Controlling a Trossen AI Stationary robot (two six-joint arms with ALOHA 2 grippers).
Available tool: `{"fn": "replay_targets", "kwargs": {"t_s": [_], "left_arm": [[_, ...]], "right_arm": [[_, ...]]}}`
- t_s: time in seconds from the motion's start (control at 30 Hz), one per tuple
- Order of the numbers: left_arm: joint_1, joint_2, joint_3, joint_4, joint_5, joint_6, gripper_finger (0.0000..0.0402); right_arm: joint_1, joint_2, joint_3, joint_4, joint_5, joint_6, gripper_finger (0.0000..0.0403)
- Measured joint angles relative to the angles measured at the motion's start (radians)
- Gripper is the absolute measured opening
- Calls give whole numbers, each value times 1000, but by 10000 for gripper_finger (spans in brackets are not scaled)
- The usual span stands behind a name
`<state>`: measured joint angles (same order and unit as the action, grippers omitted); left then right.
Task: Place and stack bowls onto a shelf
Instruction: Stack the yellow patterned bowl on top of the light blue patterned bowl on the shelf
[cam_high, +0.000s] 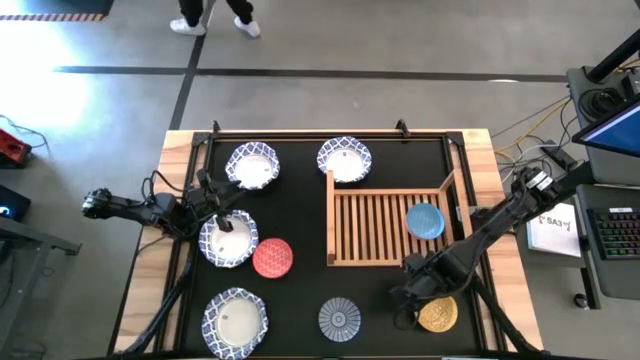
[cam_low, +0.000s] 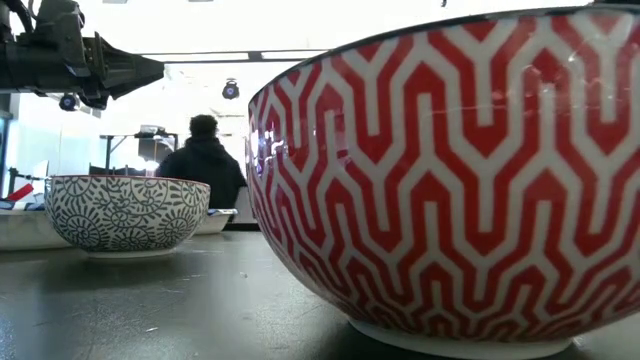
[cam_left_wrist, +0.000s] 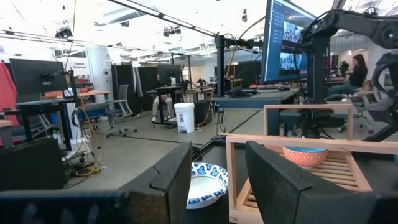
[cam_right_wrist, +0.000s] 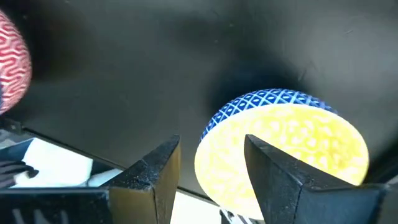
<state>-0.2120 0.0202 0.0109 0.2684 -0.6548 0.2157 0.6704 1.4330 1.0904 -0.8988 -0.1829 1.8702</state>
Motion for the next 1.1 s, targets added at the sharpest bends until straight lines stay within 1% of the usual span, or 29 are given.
{"fn": "replay_targets", "kwargs": {"t_s": [0.17, 0.43, 0.67, 0.83, 1.03, 1.1], "left_arm": [[0, 1, 0, 0, 0, 0, 135], [0, 2, 0, 0, 0, 0, 135], [0, 2, 0, 0, 0, 0, 135], [0, 2, 0, 0, 0, 0, 135], [0, 2, 0, 0, 0, 0, 135], [0, 2, 0, -1, 0, 0, 135]], "right_arm": [[12, 62, 0, 45, -8, 26, 164], [13, 155, 0, 52, -104, 43, 161], [12, 213, 0, 53, -105, -4, 140], [13, 250, 0, 55, -113, -54, 107], [13, 242, 1, 61, -142, -92, 27], [13, 227, 1, 59, -146, -94, 19]]}}
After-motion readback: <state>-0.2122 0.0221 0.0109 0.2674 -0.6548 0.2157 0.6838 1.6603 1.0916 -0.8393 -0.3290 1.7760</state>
